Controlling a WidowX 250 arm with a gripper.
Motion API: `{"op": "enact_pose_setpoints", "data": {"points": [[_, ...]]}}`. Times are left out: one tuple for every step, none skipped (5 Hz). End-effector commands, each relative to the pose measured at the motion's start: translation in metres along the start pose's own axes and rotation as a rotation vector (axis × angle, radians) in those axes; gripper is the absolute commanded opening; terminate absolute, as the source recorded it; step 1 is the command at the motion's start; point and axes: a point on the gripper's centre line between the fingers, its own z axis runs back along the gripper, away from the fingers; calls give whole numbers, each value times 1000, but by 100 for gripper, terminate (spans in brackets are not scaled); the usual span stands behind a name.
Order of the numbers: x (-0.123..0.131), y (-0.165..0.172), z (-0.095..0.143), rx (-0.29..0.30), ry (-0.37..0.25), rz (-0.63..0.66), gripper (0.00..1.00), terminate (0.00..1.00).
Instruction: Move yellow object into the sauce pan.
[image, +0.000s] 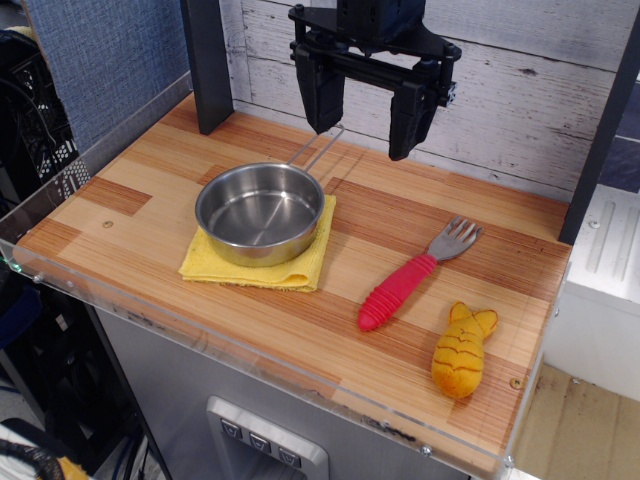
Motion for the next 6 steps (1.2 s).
{"op": "enact_pose_setpoints", "data": {"points": [[0, 0, 0, 0, 0, 0, 100, 0], [4, -9, -7, -26, 0, -34, 100, 0], [4, -33, 6, -40, -75, -75, 100, 0], [-4, -76, 7, -44, -110, -171, 100, 0], [-17, -103, -12, -55, -108, -139, 100, 0], [-16, -100, -40, -57, -67, -67, 100, 0]]}}
